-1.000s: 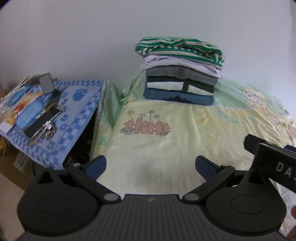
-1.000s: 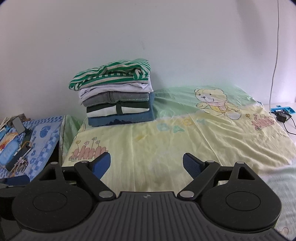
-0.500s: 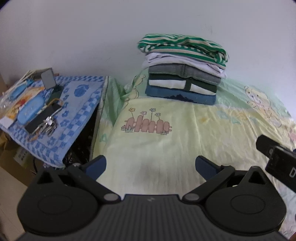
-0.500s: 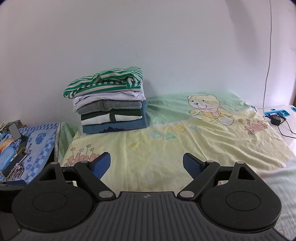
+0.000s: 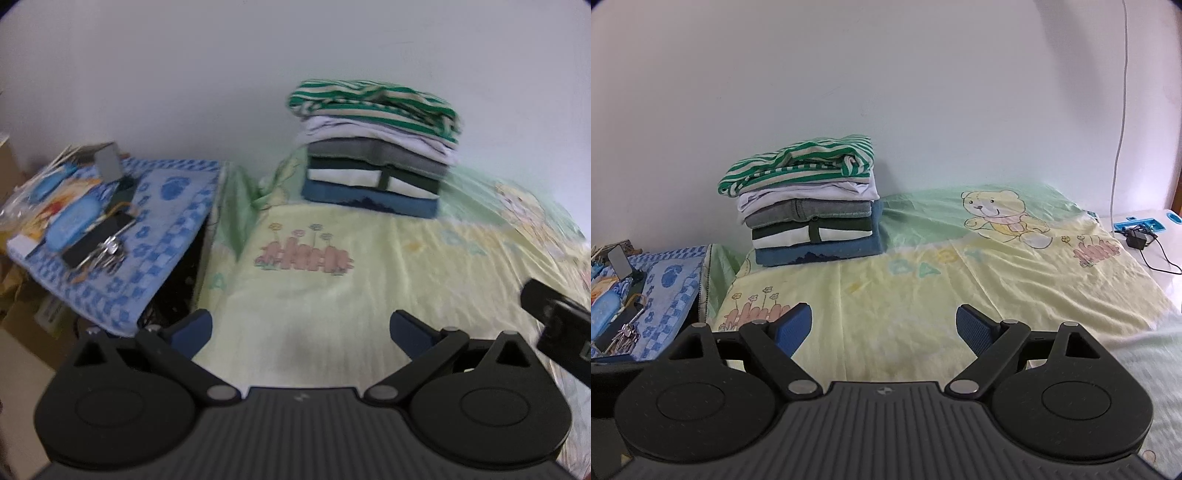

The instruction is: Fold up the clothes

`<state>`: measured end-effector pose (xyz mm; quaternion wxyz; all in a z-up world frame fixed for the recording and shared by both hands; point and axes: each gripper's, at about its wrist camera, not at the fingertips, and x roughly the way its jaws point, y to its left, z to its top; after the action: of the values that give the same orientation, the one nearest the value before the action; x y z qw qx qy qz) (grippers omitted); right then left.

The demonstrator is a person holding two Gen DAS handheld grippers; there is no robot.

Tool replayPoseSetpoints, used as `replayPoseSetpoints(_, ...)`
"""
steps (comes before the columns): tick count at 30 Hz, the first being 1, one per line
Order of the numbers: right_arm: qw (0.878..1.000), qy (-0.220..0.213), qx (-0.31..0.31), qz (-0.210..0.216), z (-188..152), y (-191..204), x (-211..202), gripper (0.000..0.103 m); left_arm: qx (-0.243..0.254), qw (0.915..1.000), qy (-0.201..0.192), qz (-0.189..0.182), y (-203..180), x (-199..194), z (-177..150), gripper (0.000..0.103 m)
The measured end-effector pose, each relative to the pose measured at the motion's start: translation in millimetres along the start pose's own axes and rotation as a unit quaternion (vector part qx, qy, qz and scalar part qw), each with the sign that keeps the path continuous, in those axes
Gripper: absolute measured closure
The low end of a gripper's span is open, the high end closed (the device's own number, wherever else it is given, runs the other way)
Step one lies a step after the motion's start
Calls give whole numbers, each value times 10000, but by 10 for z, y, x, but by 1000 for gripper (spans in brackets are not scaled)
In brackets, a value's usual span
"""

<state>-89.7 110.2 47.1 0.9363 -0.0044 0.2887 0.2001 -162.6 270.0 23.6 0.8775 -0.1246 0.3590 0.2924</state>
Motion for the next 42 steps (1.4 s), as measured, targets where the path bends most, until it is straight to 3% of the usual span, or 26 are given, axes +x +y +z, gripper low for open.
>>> replayPoseSetpoints(14,10000,49,46,-43,-3,-28,-72,15,292,9989,-53,-350,-49,-37,-30,1)
replayPoseSetpoints(27,9999,130,18,-79,56,-39,-31,15,463,9985,165,-251,-98,75,-46,1)
replayPoseSetpoints(42,9996,266,-32,52,91,-34,117,15,491,9987,-120,-35,-109,38,69,1)
